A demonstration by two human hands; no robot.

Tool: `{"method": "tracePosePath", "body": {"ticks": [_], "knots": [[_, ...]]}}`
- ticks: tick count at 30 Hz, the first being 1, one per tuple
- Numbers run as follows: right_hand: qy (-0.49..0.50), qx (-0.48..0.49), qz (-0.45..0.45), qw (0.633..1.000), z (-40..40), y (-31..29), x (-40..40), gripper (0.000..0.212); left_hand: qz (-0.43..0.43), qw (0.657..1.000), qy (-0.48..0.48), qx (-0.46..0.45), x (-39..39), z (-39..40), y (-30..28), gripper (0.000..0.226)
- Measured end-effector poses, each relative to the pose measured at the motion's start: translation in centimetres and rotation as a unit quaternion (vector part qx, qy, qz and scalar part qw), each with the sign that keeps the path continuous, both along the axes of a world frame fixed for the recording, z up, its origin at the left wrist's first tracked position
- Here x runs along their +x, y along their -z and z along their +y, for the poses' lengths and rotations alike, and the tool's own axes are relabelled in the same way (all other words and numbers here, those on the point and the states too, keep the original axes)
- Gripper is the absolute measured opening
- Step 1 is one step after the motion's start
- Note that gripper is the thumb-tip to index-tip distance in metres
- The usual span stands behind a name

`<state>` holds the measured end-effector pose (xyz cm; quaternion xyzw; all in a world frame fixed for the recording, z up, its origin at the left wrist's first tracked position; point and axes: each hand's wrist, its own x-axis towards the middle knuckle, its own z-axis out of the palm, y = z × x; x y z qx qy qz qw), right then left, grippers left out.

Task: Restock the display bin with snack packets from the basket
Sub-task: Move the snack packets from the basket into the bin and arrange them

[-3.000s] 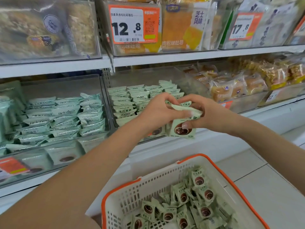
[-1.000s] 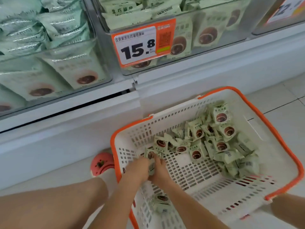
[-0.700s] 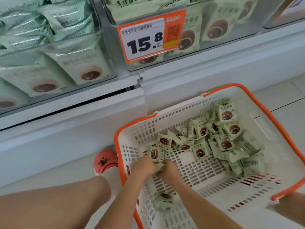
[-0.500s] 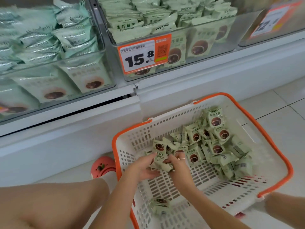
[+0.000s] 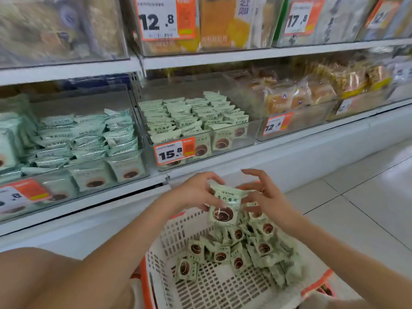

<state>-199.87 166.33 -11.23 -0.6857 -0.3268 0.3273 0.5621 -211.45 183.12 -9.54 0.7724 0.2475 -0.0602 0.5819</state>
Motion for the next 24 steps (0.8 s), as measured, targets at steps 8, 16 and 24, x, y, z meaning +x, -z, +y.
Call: {"method": "tracePosePath", "body": {"ticks": [8,16,24], "knots": [[-0.072,-0.038,-0.231,0.97,2.1,-7.2,2.9,0.047,-0.142,0.966,-0.001,0.218,2.4,-1.2,-6.4,0.049],[0.048,-0.072,-0.366,0.927,5.6,-12.4,9.7,0.025,-0.014,0.779,0.065,0.623,4.1,4.0,-7.9,0.04],[0.023,-0.18,-0.559,0.809,13.1,-13.9,14.7,0.022,0.053,0.788,0.129,0.6,5.2,8.3,-5.8,0.068]]}}
